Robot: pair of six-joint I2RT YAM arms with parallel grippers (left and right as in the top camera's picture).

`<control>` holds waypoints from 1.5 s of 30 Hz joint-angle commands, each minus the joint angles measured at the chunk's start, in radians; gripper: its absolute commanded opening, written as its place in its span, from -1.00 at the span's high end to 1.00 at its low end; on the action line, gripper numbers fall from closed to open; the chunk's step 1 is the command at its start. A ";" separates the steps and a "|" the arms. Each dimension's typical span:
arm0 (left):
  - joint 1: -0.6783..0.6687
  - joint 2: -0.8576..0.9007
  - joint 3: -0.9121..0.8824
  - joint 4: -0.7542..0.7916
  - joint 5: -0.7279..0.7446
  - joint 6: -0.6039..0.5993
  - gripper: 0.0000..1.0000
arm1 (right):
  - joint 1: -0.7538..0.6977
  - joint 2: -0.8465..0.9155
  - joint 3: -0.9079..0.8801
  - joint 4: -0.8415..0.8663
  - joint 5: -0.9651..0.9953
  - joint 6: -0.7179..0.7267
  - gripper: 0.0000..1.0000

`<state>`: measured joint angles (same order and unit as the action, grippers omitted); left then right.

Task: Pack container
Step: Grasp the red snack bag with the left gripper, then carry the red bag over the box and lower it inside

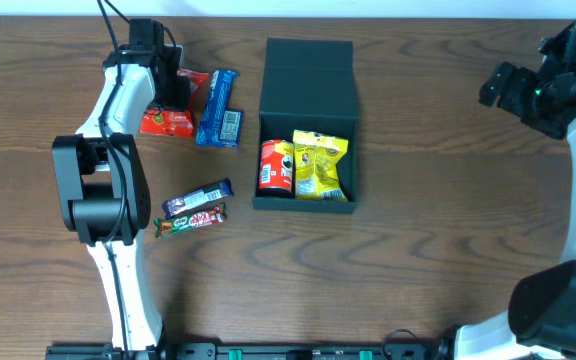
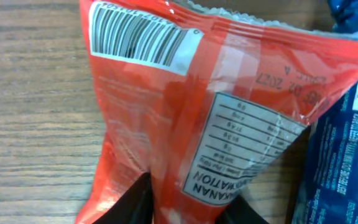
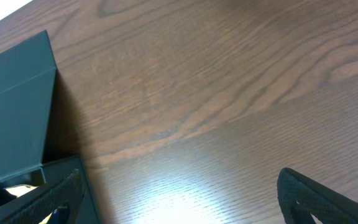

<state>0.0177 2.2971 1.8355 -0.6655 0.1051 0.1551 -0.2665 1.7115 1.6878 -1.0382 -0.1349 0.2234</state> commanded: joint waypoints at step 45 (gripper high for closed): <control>-0.713 -0.192 0.075 -0.370 -0.193 -0.896 0.88 | -0.090 -0.016 0.006 0.031 0.079 0.004 -0.98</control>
<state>-0.7013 2.1113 1.9251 -1.0473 -0.0597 -0.6830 -0.3500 1.7115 1.6878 -1.0054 -0.0528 0.2481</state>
